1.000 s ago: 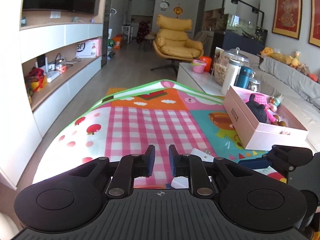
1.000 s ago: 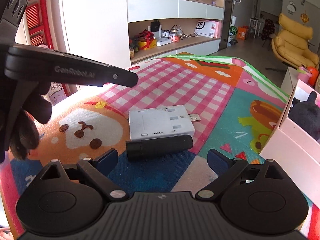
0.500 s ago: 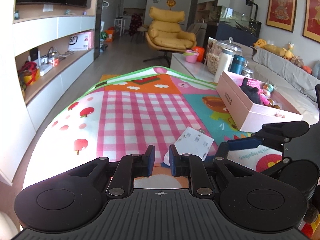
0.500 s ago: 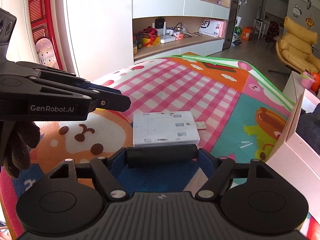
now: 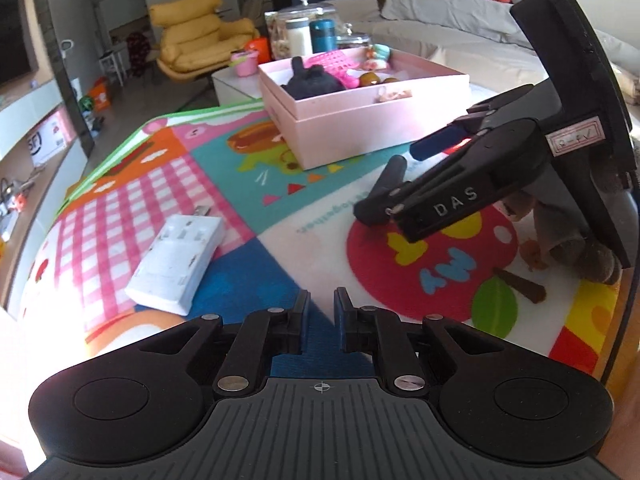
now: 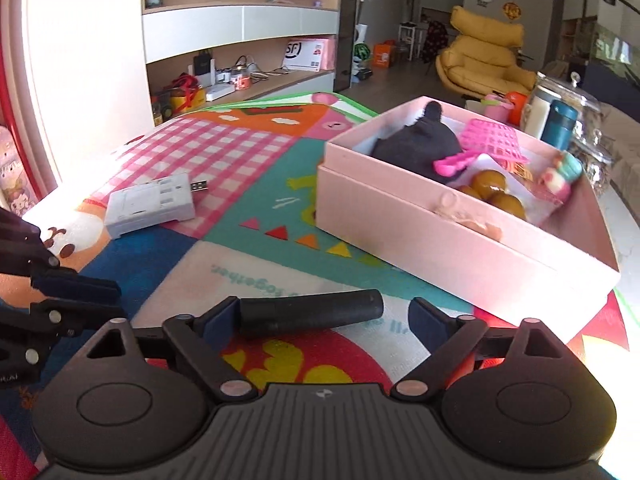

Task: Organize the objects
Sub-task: 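Grasp the black cylinder with the right gripper while the left gripper lowers onto the white case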

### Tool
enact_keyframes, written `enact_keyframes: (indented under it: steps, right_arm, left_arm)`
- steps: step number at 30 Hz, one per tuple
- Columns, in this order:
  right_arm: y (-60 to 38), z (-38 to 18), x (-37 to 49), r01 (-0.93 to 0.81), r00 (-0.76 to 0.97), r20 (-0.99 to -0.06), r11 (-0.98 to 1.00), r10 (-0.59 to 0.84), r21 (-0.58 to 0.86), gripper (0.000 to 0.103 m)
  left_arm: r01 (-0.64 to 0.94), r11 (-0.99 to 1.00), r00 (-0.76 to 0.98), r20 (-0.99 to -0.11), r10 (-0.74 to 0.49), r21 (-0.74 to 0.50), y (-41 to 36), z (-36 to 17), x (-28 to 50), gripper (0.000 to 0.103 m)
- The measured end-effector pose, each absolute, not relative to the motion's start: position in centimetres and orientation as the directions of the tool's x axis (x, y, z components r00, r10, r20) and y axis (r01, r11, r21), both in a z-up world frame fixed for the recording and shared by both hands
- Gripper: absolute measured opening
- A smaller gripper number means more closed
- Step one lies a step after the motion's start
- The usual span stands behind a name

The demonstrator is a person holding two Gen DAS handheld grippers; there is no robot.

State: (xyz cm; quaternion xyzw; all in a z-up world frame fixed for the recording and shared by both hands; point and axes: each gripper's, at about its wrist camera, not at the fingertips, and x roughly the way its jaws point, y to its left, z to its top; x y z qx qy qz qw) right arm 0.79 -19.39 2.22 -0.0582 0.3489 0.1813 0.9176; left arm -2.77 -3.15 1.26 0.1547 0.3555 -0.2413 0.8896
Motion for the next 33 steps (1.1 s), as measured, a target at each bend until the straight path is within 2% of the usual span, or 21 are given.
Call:
enact_keyframes:
  steps: [6,8,10,13,22,25,29,33]
  right_arm:
    - [-20.7,2.2,1.3,-0.339,0.687,-0.652,0.935,0.321,0.104,0.094]
    - [-20.7,2.2,1.3,-0.338,0.689,-0.648,0.935,0.324,0.107,0.096]
    - [-20.6,2.2,1.2,-0.342,0.694,-0.642,0.934,0.325,0.103,0.099]
    - [-20.5,2.3,1.1,-0.343,0.697,-0.639,0.934,0.326,0.102,0.100]
    - [-20.6,2.2,1.1,-0.335,0.702,-0.634,0.936,0.324,0.107,0.103]
    - [-20.7,2.3,1.1,-0.332,0.704,-0.632,0.937,0.324,0.110,0.103]
    - [-20.7,2.2,1.1,-0.331,0.703,-0.633,0.937,0.324,0.111,0.103]
    - [-20.7,2.2,1.1,-0.331,0.703,-0.633,0.937,0.324,0.112,0.103]
  left_arm:
    - [0.565,0.825,0.557,-0.733,-0.390,-0.009,-3.5,1.4,-2.1,0.014]
    - [0.571,0.820,0.535,-0.739,-0.410,-0.042,-3.6,1.4,-1.9,0.020]
    - [0.591,0.806,0.528,-0.742,-0.413,-0.028,-4.0,1.4,-2.1,0.028]
    - [0.603,0.797,0.534,-0.747,-0.396,0.009,-4.5,1.5,-2.3,0.029]
    - [0.653,0.757,0.481,-0.767,-0.425,-0.010,-4.6,1.8,-2.9,0.030]
    - [0.607,0.792,0.562,-0.740,-0.370,0.065,-3.6,2.8,-2.2,0.031]
    - [0.442,0.879,0.709,-0.670,-0.220,0.178,-0.7,4.1,0.8,0.030]
    - [0.405,0.887,0.708,-0.690,-0.150,0.223,0.9,3.3,3.5,0.031]
